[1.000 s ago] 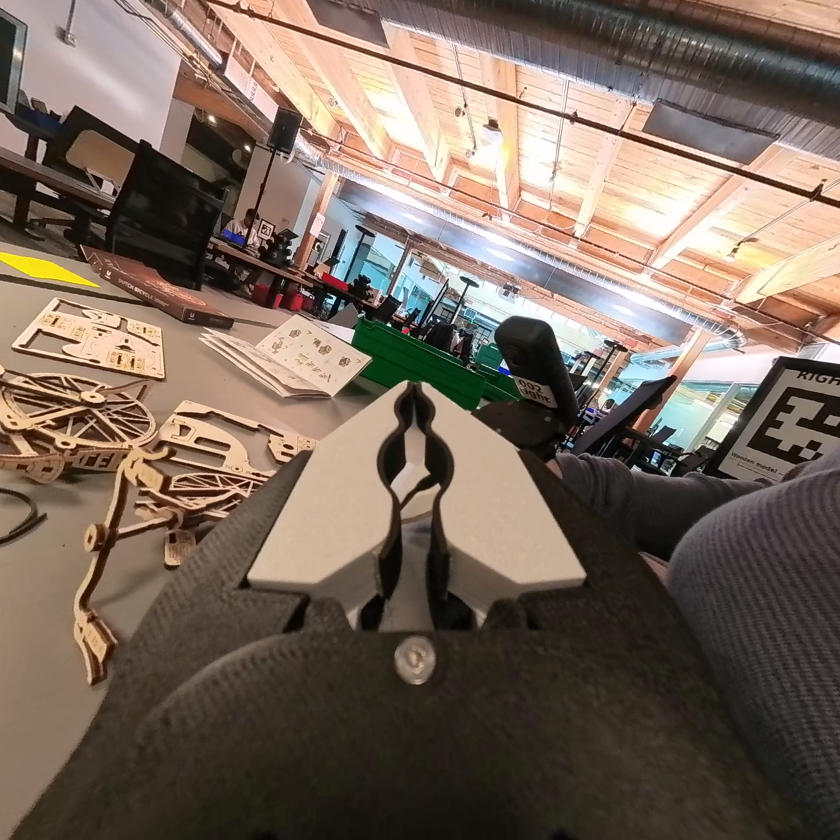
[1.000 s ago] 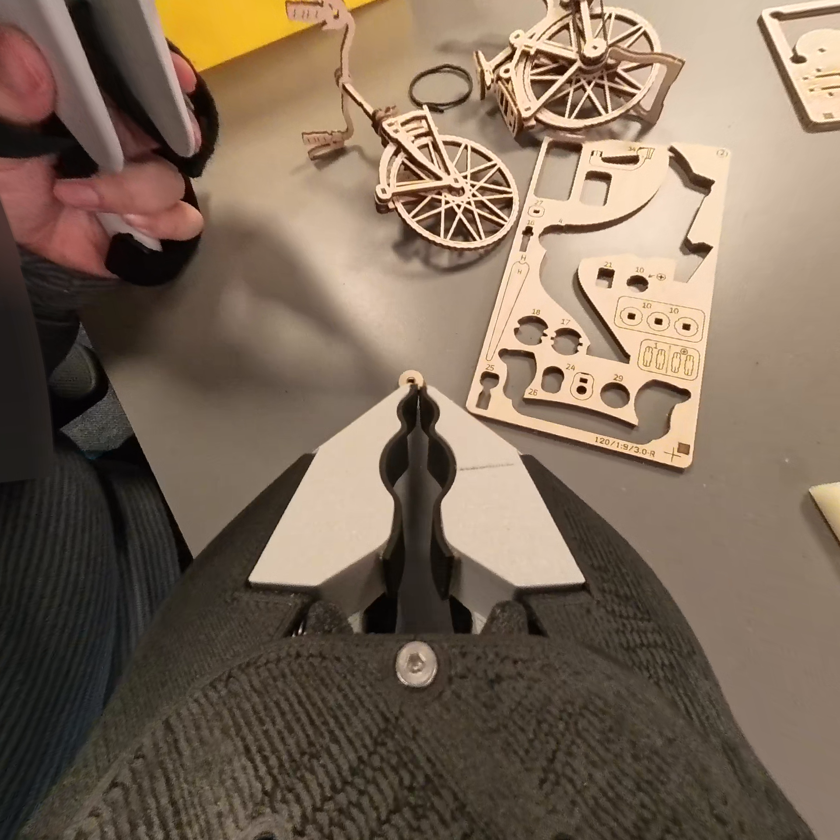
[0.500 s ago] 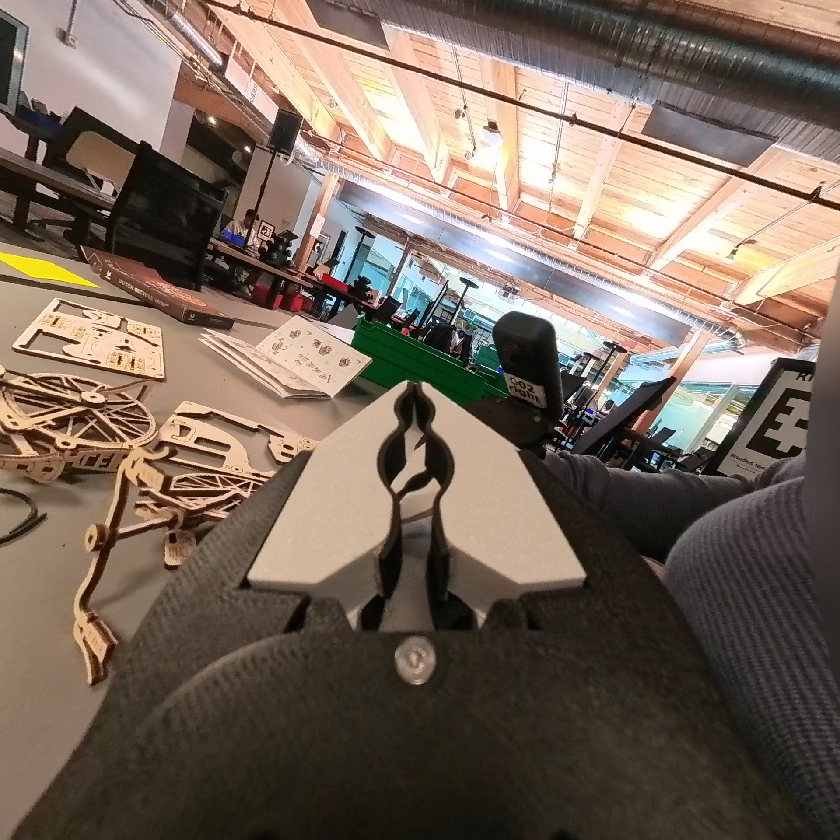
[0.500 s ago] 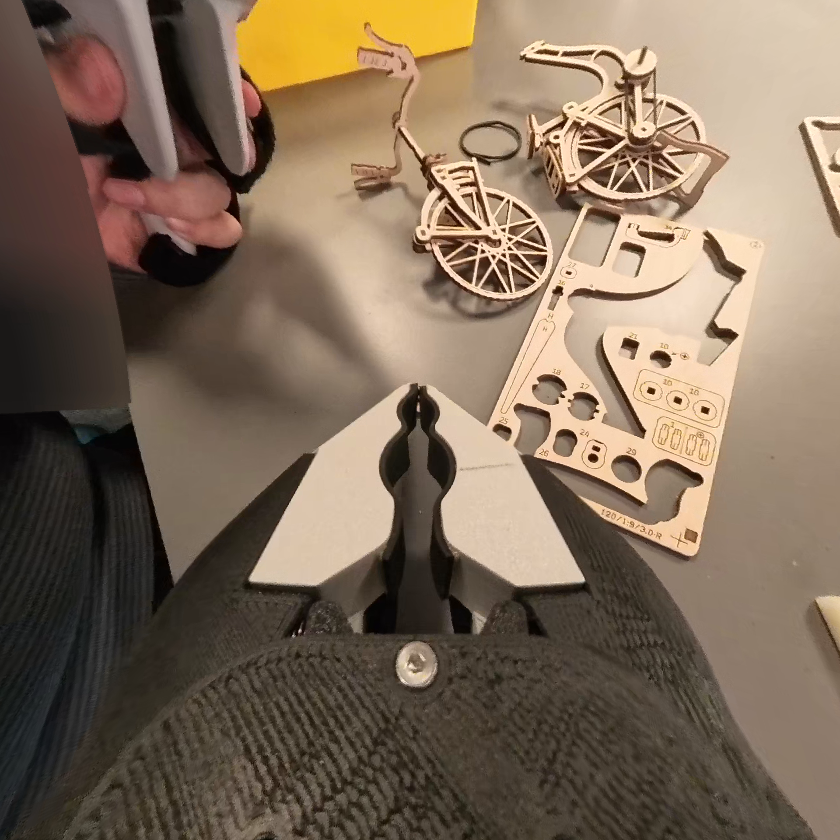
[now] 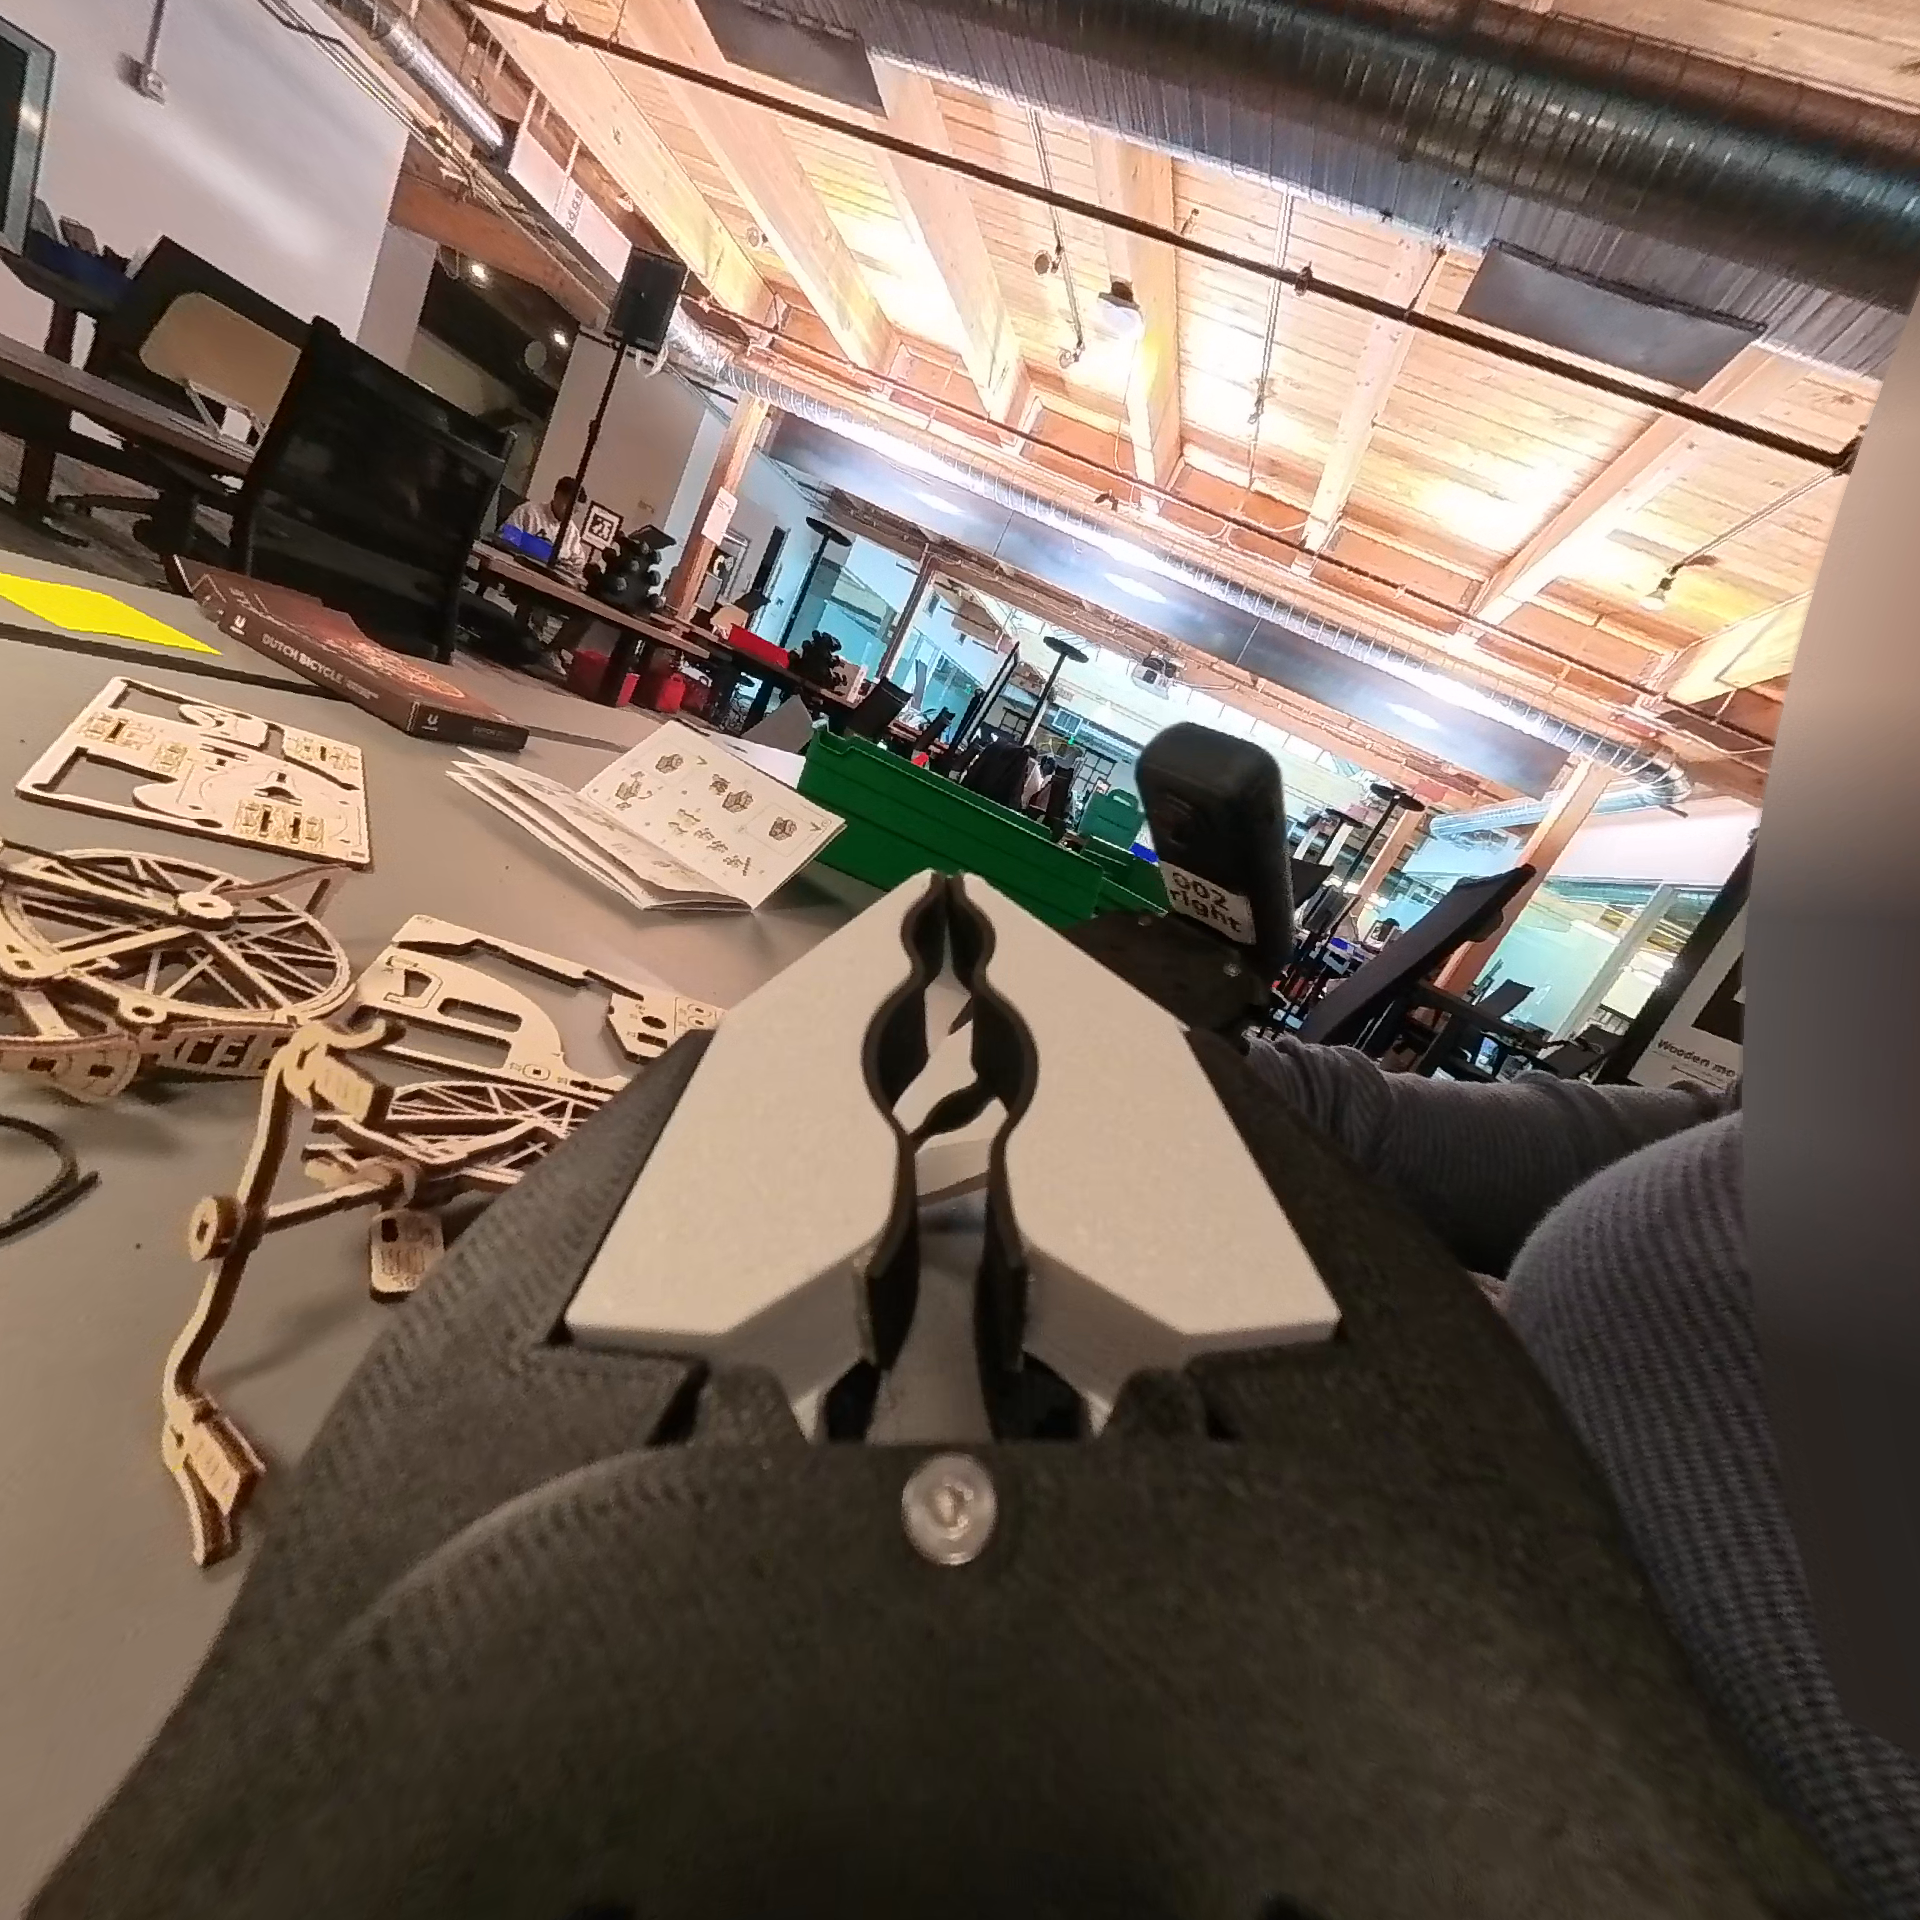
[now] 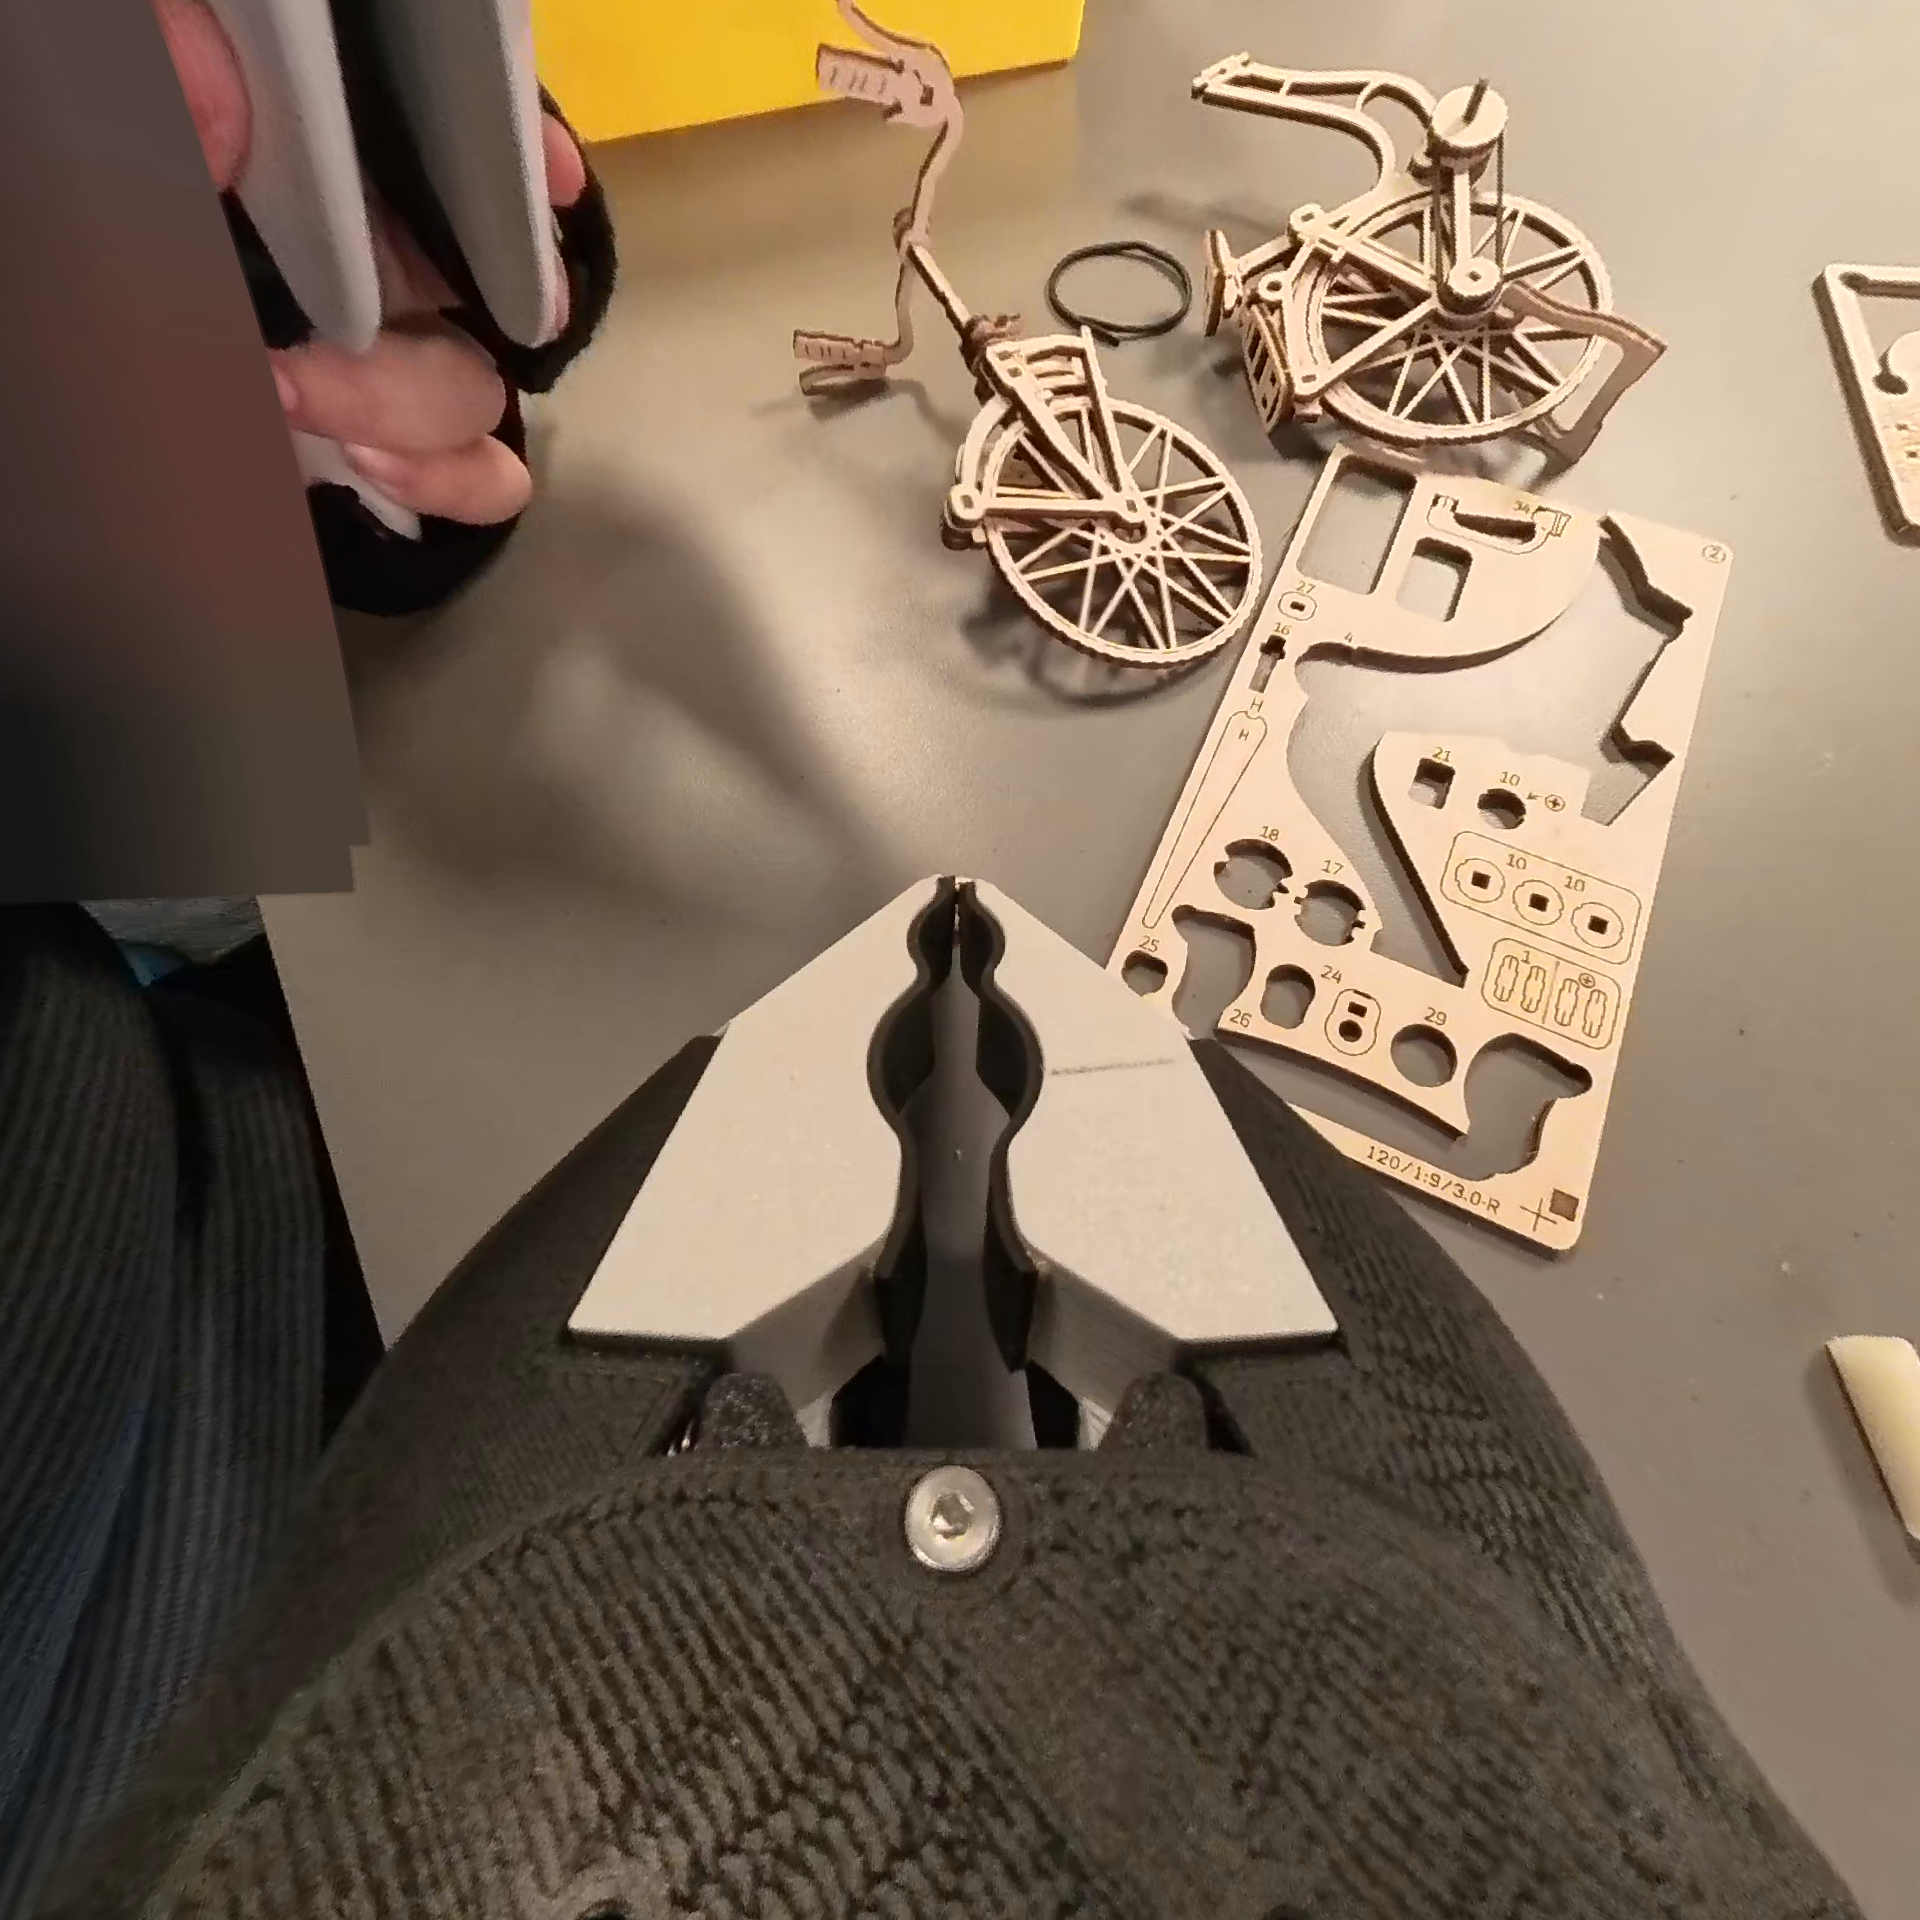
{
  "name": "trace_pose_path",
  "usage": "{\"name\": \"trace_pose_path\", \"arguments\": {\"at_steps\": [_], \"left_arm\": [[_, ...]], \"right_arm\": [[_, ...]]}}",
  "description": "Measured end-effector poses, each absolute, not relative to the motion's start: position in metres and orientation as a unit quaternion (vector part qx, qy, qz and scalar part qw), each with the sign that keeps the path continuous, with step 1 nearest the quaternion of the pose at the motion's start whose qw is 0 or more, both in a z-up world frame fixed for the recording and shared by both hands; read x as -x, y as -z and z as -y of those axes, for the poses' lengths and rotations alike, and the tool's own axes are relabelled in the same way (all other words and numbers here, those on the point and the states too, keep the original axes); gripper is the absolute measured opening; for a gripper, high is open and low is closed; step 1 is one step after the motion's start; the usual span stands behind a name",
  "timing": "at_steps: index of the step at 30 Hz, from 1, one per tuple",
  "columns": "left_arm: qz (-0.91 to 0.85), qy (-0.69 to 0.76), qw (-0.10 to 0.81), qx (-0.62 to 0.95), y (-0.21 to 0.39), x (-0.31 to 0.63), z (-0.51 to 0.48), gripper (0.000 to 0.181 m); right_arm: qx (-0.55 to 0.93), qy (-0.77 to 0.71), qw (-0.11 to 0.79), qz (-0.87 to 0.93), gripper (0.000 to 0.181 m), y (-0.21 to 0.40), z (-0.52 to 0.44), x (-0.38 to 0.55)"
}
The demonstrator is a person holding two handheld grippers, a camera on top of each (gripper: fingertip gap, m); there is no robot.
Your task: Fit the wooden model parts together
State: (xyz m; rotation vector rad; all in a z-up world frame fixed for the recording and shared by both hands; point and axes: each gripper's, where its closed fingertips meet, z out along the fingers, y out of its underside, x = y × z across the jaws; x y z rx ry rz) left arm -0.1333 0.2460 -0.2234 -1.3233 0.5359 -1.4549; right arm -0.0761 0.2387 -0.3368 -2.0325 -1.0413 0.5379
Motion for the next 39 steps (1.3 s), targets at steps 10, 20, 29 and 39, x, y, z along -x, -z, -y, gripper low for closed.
{"name": "trace_pose_path", "arguments": {"at_steps": [10,20,29,39], "left_arm": [[-0.224,0.608,0.524,0.553,0.2236,0.1333,-0.2461,0.0],[-0.224,0.608,0.523,0.553,0.2237,0.133,-0.2462,0.0],[-0.224,0.609,0.522,0.553,0.2236,0.133,-0.2461,0.0],[-0.224,0.609,0.522,0.553,0.2236,0.133,-0.246,0.0]], "right_arm": [[0.782,-0.182,0.41,0.433,0.0,0.334,-0.2384,0.0737],[0.766,-0.156,0.42,0.461,0.0,0.335,-0.2378,0.0758],[0.771,-0.161,0.412,0.458,0.0,0.3367,-0.2384,0.0757],[0.77,-0.165,0.413,0.457,0.0,0.3358,-0.2384,0.0758]]}}
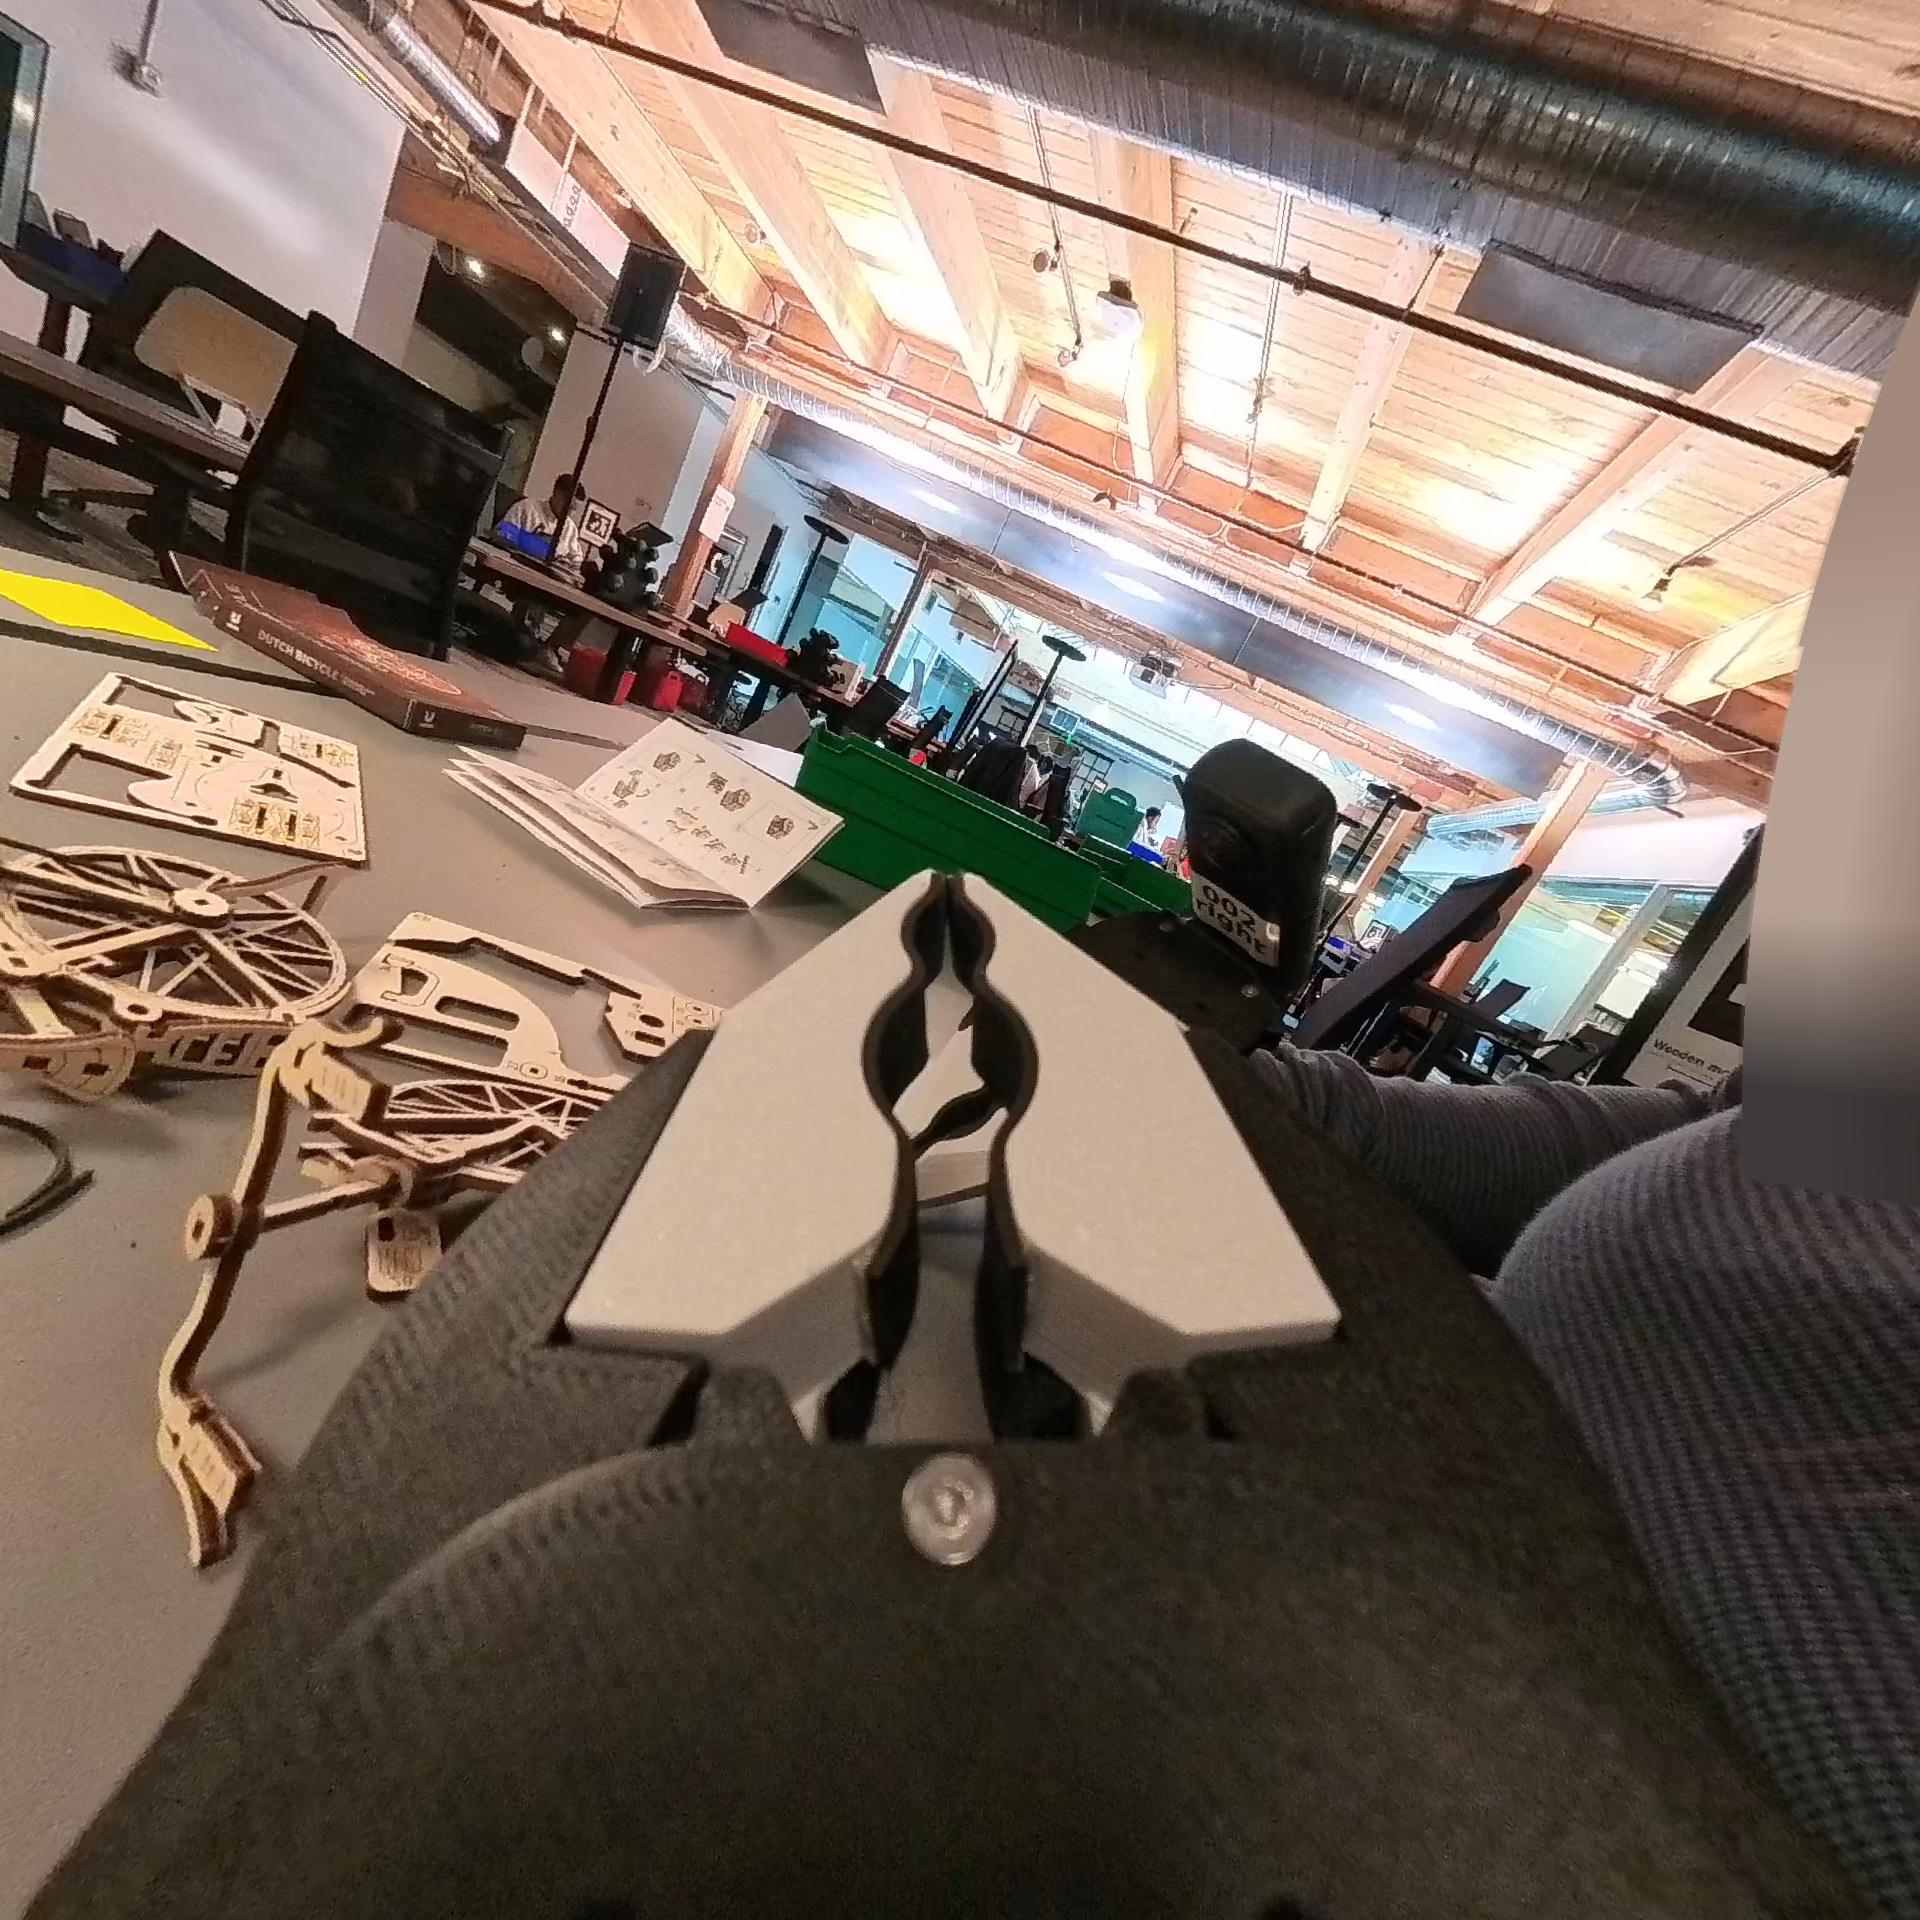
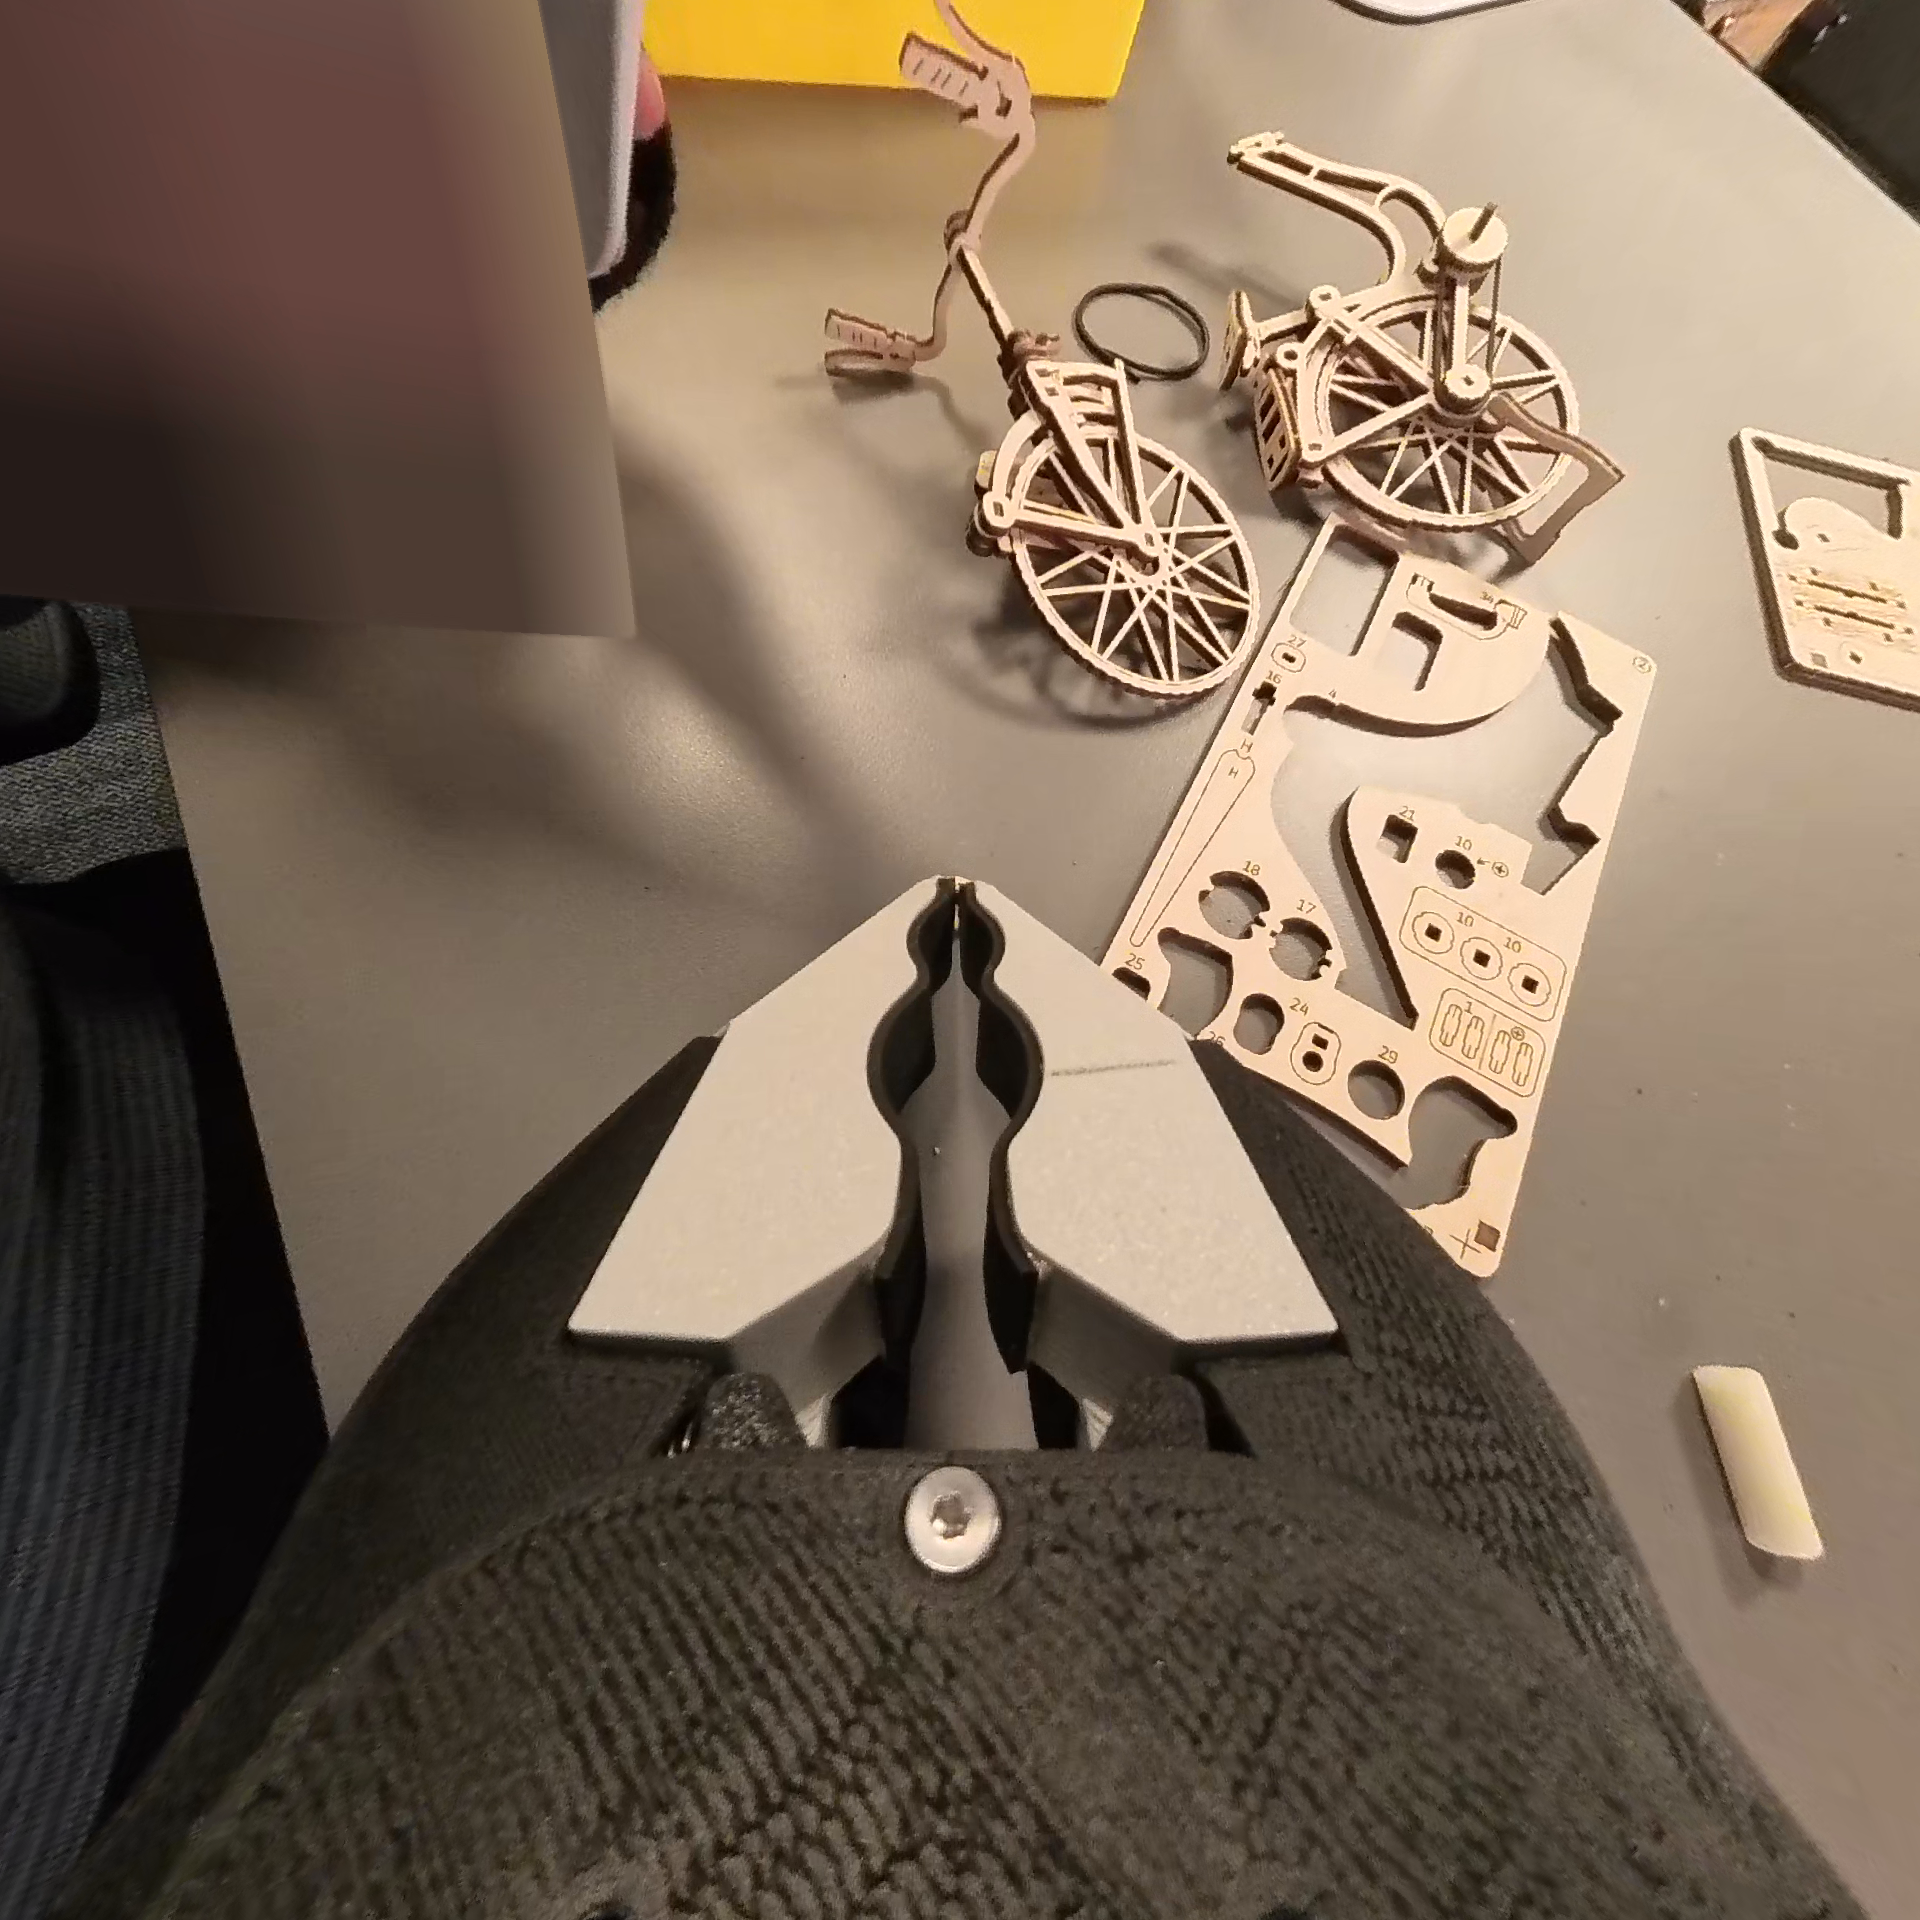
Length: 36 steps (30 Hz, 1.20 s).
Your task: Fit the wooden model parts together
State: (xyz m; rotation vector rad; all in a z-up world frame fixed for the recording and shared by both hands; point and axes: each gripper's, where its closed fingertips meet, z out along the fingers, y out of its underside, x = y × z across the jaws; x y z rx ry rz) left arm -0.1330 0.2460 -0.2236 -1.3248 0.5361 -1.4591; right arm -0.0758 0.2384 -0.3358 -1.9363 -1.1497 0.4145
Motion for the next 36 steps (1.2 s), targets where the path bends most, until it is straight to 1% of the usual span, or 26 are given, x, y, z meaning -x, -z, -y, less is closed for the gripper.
{"name": "trace_pose_path", "arguments": {"at_steps": [16,28,36], "left_arm": [[-0.224,0.61,0.522,0.553,0.2234,0.1329,-0.2458,0.0],[-0.223,0.61,0.522,0.553,0.2234,0.133,-0.2457,0.0],[-0.223,0.61,0.522,0.552,0.2234,0.133,-0.2458,0.0]], "right_arm": [[0.782,-0.181,0.402,0.441,0.0,0.3366,-0.2406,0.0761],[0.824,-0.207,0.332,0.41,0.0,0.3387,-0.242,0.0761],[0.787,-0.133,0.385,0.464,0.0,0.3396,-0.242,0.077]]}}
